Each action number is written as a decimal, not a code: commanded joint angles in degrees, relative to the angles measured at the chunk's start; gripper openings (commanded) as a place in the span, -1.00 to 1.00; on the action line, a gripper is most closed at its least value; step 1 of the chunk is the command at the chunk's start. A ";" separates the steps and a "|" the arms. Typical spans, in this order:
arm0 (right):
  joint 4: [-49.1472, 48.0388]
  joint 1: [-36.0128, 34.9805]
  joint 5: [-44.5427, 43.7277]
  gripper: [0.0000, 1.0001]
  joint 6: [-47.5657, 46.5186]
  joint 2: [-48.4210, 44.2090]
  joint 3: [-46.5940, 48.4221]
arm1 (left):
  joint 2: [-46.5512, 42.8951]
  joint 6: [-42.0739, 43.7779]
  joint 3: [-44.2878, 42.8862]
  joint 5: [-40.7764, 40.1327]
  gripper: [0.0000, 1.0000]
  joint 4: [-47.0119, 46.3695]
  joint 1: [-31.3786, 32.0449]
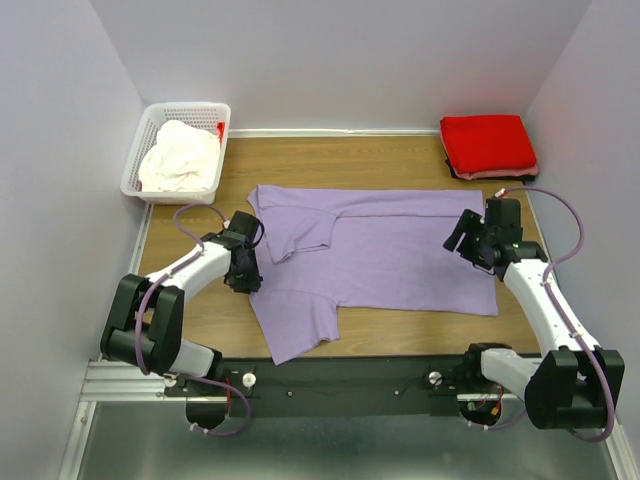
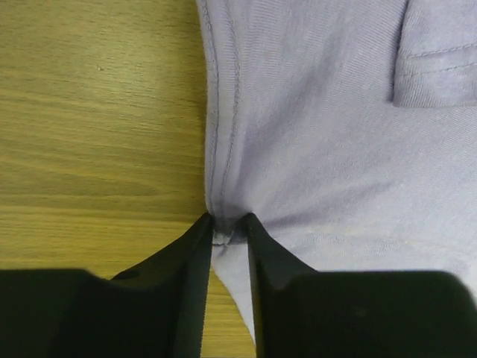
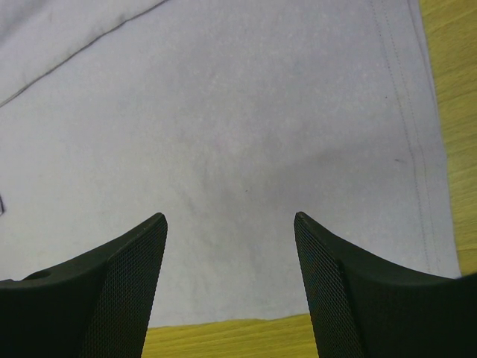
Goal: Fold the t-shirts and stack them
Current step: Fold the tshirt
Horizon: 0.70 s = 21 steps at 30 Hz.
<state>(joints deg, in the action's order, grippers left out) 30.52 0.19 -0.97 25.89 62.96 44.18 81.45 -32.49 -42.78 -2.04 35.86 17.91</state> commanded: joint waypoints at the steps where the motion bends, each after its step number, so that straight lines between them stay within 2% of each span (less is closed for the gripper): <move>1: 0.85 -0.01 -1.75 0.53 -0.05 -1.70 -1.38 | 0.82 -1.26 0.16 -0.51 -0.45 0.00 0.72; 5: 0.94 0.08 -2.45 0.54 0.04 -1.70 -1.56 | 0.12 -1.26 0.51 -0.07 -0.87 -0.17 0.72; 7: 0.94 -0.01 -3.15 0.54 -0.05 -1.87 -1.64 | -0.76 -1.17 0.95 0.63 -1.00 -0.43 0.72; 13: 1.64 0.08 -5.62 0.59 1.18 -1.35 -2.26 | -3.93 -1.61 1.39 0.64 -1.00 -0.17 0.72; 21: 7.09 1.92 -7.38 0.67 5.92 5.68 -0.42 | -3.58 -1.09 1.83 3.35 -1.00 -0.26 0.72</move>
<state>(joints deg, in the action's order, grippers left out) 32.60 0.38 -5.61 28.27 65.67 42.57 78.32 -33.52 -42.06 -1.43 35.73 18.39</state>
